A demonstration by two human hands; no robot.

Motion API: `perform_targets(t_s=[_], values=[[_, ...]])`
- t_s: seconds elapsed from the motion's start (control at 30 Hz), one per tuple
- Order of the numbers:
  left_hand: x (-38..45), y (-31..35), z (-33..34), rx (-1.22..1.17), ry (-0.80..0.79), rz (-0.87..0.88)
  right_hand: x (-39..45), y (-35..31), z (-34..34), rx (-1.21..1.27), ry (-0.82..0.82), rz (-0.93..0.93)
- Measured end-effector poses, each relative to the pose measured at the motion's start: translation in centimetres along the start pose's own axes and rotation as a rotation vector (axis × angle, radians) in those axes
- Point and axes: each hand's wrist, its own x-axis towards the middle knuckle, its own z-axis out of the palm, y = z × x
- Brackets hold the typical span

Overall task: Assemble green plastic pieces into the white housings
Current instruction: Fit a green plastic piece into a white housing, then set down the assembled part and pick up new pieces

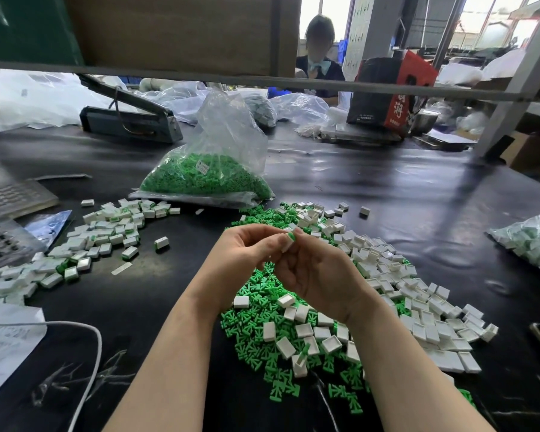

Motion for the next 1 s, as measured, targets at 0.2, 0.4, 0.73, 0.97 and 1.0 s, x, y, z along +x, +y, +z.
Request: perform_targets(t_s=[0.2,0.4,0.73,0.97,1.0], values=[[0.1,0.2,-1.3,-0.109,0.161,-0.112,0.1,-0.1,-1.3,-0.308,0.171,-0.004],[0.2,-0.9,-5.9,-0.630,0.654,-0.436,-0.4,-1.0,-2.3,-0.517,0.363,-0.108],[0.2,-2.2,-8.6,-0.962,0.809,-0.406,-1.0,-1.4,-3.5,-0.917,0.548,-0.051],[-0.3,-1.6,-9.5,-1.308,0.916,-0.049,-1.1,-1.6,-4.3,-1.340,0.775,-0.033],[-0.4,-1.6,-9.6,-1.355,0.917,-0.008,-1.2,-1.7,-4.5,-1.464,0.829,-0.007]])
